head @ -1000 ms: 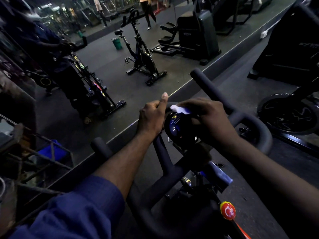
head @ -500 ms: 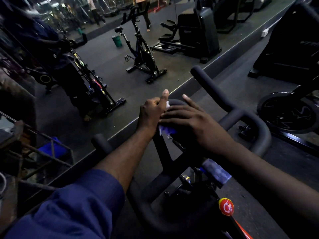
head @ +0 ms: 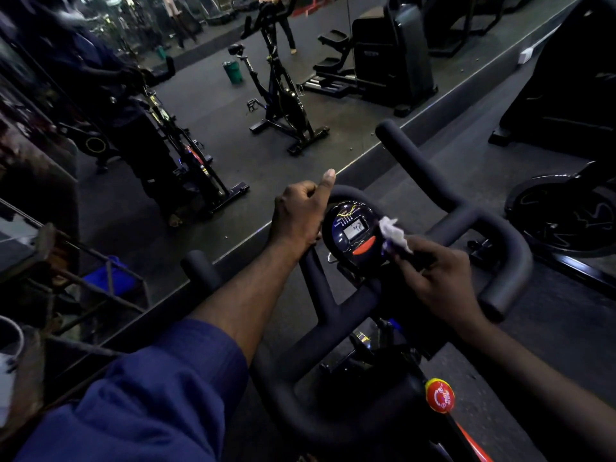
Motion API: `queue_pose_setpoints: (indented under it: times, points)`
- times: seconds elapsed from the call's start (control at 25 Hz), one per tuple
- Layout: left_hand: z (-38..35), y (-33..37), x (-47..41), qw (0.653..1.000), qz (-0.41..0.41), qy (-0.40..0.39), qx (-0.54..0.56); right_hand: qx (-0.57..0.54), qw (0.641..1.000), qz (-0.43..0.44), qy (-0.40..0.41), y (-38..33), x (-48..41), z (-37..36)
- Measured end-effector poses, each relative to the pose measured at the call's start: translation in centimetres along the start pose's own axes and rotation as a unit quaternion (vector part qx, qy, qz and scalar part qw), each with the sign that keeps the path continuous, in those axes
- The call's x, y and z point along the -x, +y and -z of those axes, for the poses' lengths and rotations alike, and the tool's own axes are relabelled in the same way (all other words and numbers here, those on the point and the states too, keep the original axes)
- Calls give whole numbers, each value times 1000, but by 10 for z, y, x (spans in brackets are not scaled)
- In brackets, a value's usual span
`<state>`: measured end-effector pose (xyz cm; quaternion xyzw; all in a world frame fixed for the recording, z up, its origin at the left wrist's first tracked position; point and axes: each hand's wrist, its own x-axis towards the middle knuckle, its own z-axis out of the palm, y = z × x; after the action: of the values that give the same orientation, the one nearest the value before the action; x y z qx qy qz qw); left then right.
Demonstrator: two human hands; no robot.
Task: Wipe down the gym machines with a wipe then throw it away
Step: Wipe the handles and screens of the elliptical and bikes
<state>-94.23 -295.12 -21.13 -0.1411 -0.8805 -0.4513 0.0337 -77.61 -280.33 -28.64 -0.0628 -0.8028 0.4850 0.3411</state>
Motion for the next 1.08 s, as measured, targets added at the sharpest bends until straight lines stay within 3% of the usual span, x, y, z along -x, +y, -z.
queue_pose_setpoints:
  times: [0.2,0.44,0.6,0.72,0.88,1.08]
  points:
    - [0,-2,-1,999,-10,10,-33,118,971,179,-109,-3,21,24]
    - [-1,-6,0,999,-2,32,-31,131,943,246,-182,-4,14,10]
    - [-3,-10,1,999,2,35,-28,87,970,170,-149,4,9,23]
    - [-1,-6,6,999,7,37,-22,111,958,196,-176,3,12,28]
    - [-5,-15,13,998,36,46,27,151,981,58,-109,-1,8,37]
    - [-9,-17,18,994,50,74,55,121,965,106,-210,-18,14,35]
